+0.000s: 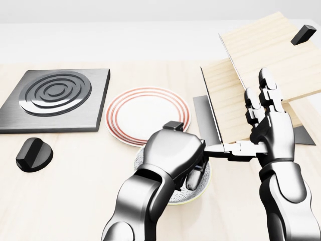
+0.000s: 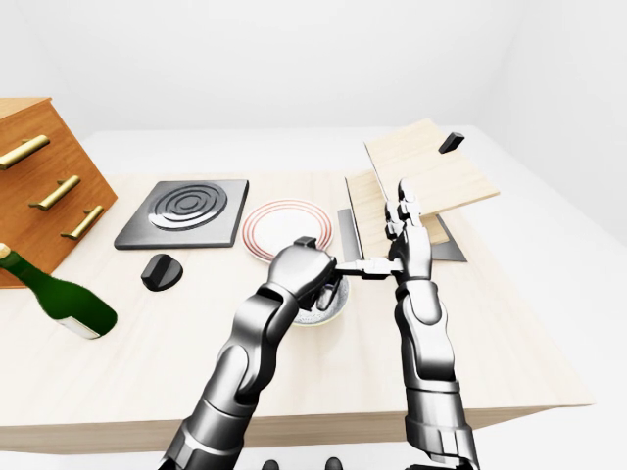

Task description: Pick up the cream cheese and put it in the bowl.

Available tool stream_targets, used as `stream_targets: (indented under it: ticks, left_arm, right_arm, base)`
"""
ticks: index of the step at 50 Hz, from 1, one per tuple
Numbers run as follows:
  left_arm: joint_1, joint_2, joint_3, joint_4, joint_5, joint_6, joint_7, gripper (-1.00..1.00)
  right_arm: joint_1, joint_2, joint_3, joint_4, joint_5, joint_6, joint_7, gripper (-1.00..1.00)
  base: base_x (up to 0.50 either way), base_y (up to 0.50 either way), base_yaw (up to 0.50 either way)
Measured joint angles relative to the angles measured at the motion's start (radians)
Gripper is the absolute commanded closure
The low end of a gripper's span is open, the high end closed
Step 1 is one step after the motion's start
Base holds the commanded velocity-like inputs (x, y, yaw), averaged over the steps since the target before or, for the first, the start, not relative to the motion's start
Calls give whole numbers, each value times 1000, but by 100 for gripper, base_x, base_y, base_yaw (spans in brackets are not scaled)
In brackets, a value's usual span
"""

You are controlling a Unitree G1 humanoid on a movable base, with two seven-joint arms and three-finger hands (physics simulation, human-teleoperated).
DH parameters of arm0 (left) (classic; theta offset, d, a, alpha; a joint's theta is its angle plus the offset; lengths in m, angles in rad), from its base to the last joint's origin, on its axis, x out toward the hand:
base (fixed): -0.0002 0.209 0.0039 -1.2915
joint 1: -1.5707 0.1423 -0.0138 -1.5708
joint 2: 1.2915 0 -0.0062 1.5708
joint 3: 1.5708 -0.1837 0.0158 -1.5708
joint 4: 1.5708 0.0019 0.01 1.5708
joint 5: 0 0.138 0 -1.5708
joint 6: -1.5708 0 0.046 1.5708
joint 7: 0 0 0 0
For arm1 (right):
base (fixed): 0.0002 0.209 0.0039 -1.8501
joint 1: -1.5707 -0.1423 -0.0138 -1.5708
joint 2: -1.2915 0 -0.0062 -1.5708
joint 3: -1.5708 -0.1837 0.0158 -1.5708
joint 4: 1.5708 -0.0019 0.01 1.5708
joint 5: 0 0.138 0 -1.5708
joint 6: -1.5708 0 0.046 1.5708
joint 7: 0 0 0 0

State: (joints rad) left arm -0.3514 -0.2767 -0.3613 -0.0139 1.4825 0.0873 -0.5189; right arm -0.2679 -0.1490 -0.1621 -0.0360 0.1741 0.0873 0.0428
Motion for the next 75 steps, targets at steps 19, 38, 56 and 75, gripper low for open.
stream_targets:
  ticks: [19,38,56,75]
  left_arm:
    - [2,-2,-2,1,9,0,3,52]
    - [-29,14,26,-33,118,0,8,-100]
    - [-49,20,64,-125,93,0,-16,-100]
    - [-204,197,264,-236,-420,0,133,-100]
  right_arm:
    - [-1,2,2,0,-10,0,-2,-100]
    - [-3,3,4,1,-19,0,-4,-100]
    - [-5,5,6,4,-30,0,-5,-100]
    - [-15,11,16,-107,-84,0,-29,-100]
  base:
    - [0,0,0]
    - [0,0,0]
    - [0,0,0]
    - [0,0,0]
